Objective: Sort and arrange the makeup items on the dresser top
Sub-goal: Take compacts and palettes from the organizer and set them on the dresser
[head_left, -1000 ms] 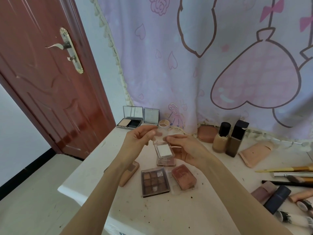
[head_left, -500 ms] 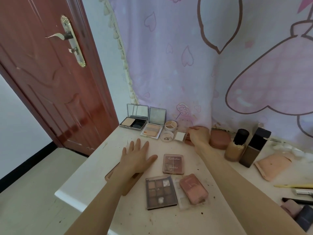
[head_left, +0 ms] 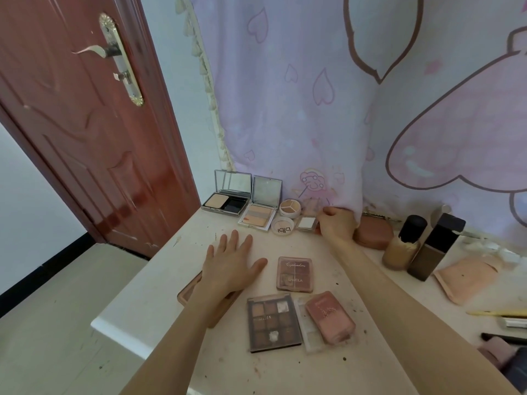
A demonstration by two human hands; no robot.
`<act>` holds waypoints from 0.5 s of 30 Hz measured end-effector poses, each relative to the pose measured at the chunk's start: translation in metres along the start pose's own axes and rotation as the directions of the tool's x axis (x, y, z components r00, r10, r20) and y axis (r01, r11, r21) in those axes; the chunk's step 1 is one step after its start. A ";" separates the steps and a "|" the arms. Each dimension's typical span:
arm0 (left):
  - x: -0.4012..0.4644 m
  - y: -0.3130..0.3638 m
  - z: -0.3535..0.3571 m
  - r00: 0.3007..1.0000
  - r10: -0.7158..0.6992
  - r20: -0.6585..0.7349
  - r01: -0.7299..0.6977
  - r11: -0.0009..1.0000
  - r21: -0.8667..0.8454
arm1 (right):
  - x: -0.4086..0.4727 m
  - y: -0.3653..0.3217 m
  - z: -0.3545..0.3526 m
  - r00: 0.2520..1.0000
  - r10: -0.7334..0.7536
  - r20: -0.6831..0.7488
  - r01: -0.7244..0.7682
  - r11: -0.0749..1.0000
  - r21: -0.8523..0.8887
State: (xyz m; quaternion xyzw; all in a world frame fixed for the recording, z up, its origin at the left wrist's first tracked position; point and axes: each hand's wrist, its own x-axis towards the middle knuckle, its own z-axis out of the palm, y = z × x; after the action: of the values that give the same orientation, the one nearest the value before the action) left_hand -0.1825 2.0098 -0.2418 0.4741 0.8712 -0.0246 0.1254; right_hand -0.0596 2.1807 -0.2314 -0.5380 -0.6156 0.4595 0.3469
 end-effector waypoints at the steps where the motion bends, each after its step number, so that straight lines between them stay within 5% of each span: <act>1: 0.000 0.000 0.000 1.000 -0.001 -0.001 0.001 1.000 -0.006 | -0.002 0.001 -0.001 1.000 -0.027 0.008 0.028 0.999 -0.018; 11: -0.001 -0.001 -0.011 0.999 0.023 0.027 -0.023 0.999 -0.033 | -0.051 -0.006 -0.032 0.952 -0.179 0.248 0.222 0.962 -0.161; 15: -0.009 0.004 -0.015 0.991 0.082 -0.106 -0.105 0.965 -0.238 | -0.067 -0.004 -0.047 0.903 -0.210 0.375 0.310 0.922 -0.231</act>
State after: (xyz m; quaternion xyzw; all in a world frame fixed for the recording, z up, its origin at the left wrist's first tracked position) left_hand -0.1776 2.0068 -0.2246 0.4965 0.8491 0.1109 0.1420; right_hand -0.0055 2.1237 -0.2073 -0.4060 -0.7931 0.4015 0.2120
